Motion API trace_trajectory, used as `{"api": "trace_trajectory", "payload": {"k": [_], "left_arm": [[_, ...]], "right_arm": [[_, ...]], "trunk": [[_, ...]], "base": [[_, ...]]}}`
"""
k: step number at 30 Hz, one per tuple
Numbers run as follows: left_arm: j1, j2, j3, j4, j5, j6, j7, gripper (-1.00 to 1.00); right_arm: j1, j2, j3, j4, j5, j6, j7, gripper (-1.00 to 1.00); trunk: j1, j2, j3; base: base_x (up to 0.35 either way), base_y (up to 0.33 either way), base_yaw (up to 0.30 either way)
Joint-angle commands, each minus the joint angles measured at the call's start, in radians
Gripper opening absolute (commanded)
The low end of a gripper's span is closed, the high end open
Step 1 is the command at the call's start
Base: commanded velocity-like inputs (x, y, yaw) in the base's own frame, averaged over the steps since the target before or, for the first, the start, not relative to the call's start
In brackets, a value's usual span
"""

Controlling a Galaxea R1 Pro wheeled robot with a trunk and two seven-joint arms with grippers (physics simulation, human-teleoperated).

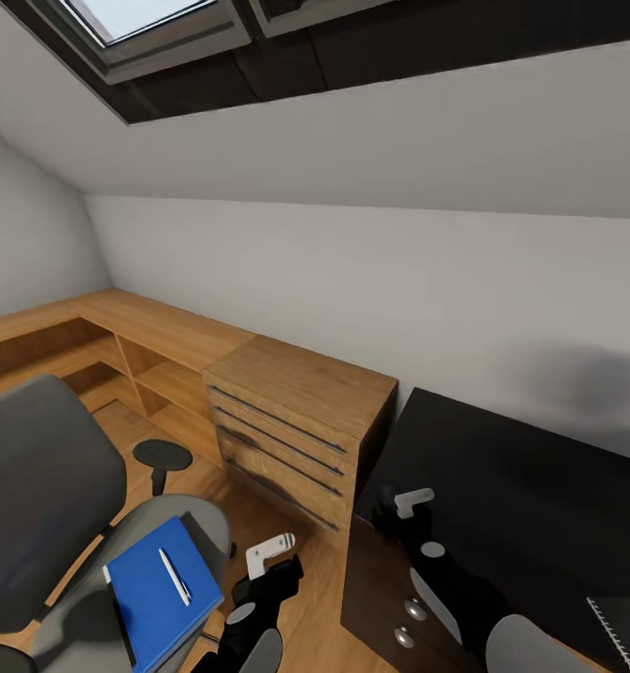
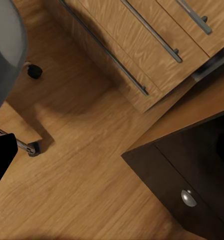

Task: In the bedroom, organize the workspace by keeping the computer under the desk, ensuring the monitor is on the desk, placing the keyboard on the desk next to the monitor, placing the mouse on the desk next to the keyboard, moving the folder from the swivel chair onto the desk next to the mouse, stacking the notebook on top of the folder with the pen on top of the notebook, and positioning the swivel chair next to the desk.

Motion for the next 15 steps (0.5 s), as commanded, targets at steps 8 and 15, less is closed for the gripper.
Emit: {"api": "trace_trajectory", "payload": {"k": [8, 15], "left_arm": [[-0.001, 0.0, -0.001, -0.001, 0.004, 0.004, 0.008, 1.0], [-0.001, 0.0, -0.001, -0.001, 0.004, 0.004, 0.006, 1.0]], "right_arm": [[-0.031, 0.0, 0.008, 0.05, -0.014, 0.029, 0.046, 1.0], [-0.033, -0.001, 0.008, 0.053, -0.014, 0.03, 0.048, 1.0]], "trunk": [[0.0, -0.001, -0.001], [0.0, -0.001, -0.001]], "base": [[0.0, 0.0, 0.0], [0.0, 0.0, 0.0]]}}
